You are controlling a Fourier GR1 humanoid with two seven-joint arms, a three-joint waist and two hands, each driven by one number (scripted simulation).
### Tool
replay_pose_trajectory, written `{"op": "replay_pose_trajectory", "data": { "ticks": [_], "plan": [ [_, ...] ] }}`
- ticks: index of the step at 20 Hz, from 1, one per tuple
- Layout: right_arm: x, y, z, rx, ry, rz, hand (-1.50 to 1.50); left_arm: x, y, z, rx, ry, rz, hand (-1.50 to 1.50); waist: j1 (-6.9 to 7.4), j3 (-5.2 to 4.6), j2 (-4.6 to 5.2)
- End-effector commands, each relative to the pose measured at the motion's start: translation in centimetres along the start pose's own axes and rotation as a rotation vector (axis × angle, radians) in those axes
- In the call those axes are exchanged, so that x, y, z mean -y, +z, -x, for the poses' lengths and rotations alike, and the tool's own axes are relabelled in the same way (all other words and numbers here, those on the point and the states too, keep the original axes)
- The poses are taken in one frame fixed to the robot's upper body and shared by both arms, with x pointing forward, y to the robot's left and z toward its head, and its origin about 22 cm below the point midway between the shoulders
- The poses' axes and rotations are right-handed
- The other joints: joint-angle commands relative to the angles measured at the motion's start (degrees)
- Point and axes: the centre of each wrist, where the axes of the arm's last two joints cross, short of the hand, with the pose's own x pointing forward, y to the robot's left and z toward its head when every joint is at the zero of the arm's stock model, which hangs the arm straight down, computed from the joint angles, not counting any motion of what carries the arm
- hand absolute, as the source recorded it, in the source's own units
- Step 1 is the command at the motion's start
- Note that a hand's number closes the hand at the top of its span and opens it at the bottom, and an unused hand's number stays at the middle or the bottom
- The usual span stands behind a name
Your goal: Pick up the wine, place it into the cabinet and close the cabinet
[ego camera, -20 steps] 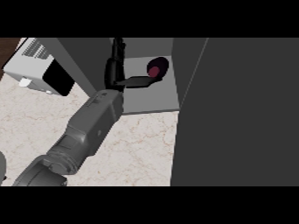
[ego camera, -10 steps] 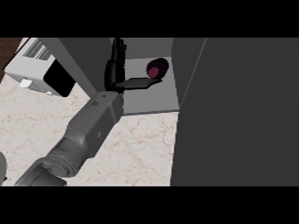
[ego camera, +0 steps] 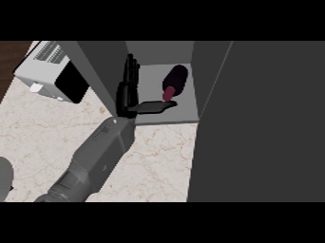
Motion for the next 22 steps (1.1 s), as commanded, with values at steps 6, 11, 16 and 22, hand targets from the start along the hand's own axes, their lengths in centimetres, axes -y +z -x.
{"op": "replay_pose_trajectory", "data": {
  "ticks": [6, 11, 16, 22],
  "plan": [
    [1.1, 1.6, -1.2, 0.02, 0.022, 0.03, -1.5, 4.1, 8.3, -0.8, 0.009, 0.015, 0.03, -1.5, 2.38, 0.04, -0.11],
    [0.6, 1.6, -0.7, 0.01, 0.029, 0.042, -1.5, 6.4, 10.8, -4.0, 0.002, 0.072, 0.051, -1.5, 2.92, 0.04, -0.11],
    [0.7, 2.7, -1.6, 0.007, 0.012, 0.046, -1.5, 4.9, 12.9, -6.3, 0.025, 0.104, 0.012, -1.5, 2.97, 0.03, -0.09],
    [1.6, 2.4, -1.3, 0.014, 0.018, 0.042, -1.5, 2.9, 17.0, -7.6, 0.036, 0.062, -0.016, -1.5, 2.89, 0.03, 0.03]
  ]
}}
